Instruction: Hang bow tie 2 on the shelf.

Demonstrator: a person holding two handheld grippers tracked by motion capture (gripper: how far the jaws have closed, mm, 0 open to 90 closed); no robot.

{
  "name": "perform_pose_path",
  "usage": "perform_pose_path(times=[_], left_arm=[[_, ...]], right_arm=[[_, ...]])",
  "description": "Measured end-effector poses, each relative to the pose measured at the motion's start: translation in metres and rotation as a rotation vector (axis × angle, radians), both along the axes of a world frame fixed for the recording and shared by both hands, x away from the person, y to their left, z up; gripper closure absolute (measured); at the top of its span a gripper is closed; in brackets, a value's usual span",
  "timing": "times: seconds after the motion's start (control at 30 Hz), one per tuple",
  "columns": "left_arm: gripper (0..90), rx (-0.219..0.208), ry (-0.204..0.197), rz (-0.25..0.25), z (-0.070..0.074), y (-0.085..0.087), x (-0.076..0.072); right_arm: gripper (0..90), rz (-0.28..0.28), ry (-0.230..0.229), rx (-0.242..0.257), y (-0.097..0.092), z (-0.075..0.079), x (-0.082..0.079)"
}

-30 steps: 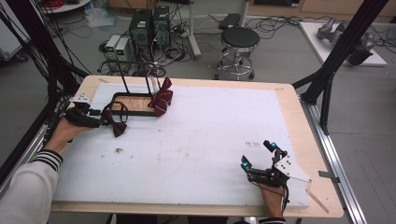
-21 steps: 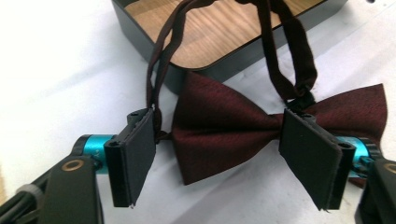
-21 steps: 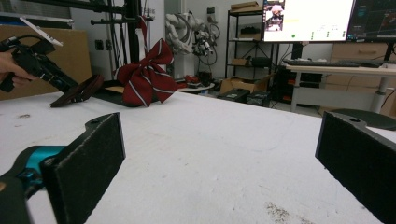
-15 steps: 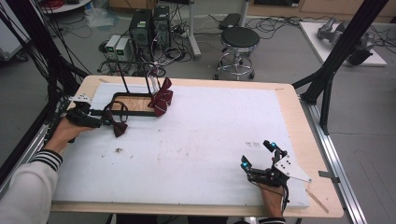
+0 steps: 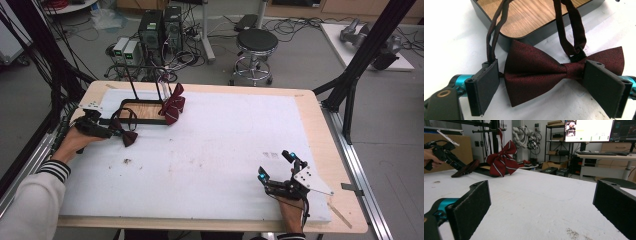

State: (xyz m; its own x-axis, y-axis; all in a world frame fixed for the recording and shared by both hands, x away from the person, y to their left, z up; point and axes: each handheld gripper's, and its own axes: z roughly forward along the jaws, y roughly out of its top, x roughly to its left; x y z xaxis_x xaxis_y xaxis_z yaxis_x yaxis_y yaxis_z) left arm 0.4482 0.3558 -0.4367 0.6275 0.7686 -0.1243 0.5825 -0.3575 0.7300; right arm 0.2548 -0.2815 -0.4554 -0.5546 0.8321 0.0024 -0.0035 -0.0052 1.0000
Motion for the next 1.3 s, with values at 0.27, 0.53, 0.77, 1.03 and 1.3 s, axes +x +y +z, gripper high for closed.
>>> perform_pose_path(times=[0.27, 0.53, 0.77, 1.03, 1.3], left_arm=[[12.2, -0.007, 0.015, -0.02, -0.002, -0.006, 0.001], [17.6, 0.049, 0.014, -0.035, -0.005, -0.009, 0.002], [41.7, 0.11, -0.025, -0.012, -0.002, -0.006, 0.001], [59.5, 0.13, -0.046, -0.011, -0.001, -0.008, 0.0], [77.1, 0.116, -0.053, -0.038, 0.001, -0.012, -0.002]], right_arm=[[0.5, 0.001, 0.005, 0.001, 0.0, 0.0, 0.0], [0.5, 0.001, 0.005, 0.001, 0.0, 0.0, 0.0], [0.5, 0.0, -0.005, -0.002, 0.0, 0.0, 0.001], [0.5, 0.001, 0.003, 0.004, 0.0, 0.0, 0.0], [0.5, 0.001, 0.003, 0.002, 0.0, 0.0, 0.0]])
